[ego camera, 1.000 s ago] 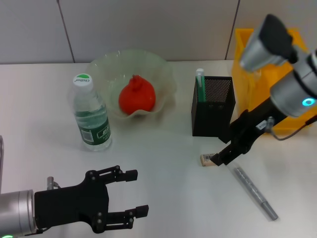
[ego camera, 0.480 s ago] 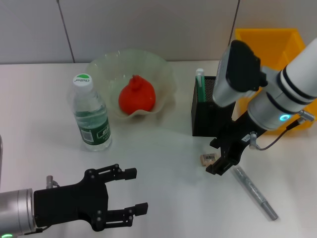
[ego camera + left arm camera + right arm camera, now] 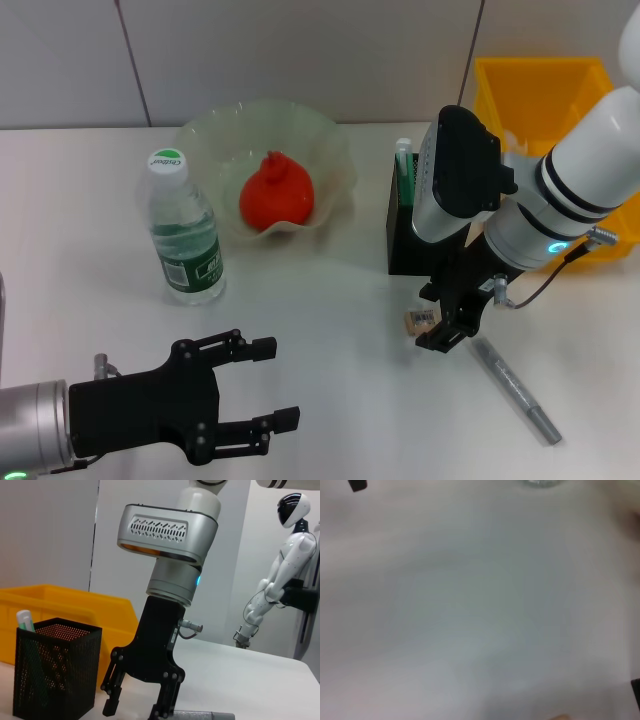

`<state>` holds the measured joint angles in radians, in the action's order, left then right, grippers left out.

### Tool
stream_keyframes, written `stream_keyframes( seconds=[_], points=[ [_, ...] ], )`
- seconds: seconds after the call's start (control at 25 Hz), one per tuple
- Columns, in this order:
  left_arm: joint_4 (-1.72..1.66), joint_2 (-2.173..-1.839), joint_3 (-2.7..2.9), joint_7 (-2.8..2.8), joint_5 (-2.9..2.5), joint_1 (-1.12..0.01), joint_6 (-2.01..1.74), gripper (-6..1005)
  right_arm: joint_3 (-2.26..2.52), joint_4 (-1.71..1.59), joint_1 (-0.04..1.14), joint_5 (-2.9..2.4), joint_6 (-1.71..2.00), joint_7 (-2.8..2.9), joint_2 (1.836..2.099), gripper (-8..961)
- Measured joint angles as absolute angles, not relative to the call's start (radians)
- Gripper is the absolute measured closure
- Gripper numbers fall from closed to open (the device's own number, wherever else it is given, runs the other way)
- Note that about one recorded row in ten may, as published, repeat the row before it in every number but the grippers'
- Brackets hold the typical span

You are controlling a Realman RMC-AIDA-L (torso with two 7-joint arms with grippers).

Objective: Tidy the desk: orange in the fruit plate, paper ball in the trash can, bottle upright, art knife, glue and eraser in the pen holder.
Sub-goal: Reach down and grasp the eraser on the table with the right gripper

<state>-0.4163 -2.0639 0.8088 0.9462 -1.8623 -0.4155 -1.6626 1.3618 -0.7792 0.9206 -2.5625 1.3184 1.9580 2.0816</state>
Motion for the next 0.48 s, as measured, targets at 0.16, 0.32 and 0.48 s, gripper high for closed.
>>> stream_keyframes(
  seconds=[0.16,0.32,0.48],
  points=[
    [-0.416,-2.065,0.808,0.946,-1.861,-0.416,-1.662,202,1.376,-0.772,0.922,-2.562,1.300,1.953,2.082,258],
    [-0.416,-2.066,0.808,0.948,-1.858,-0.416,-1.662,202,1.413,-0.758,0.923,-2.562,1.262,1.953,2.085,402],
    [-0.414,-2.066,0.808,0.948,-1.853,-0.414,-1.661,202,1.415,-0.757,0.923,-2.562,1.250,1.953,2.086,418]
  ],
)
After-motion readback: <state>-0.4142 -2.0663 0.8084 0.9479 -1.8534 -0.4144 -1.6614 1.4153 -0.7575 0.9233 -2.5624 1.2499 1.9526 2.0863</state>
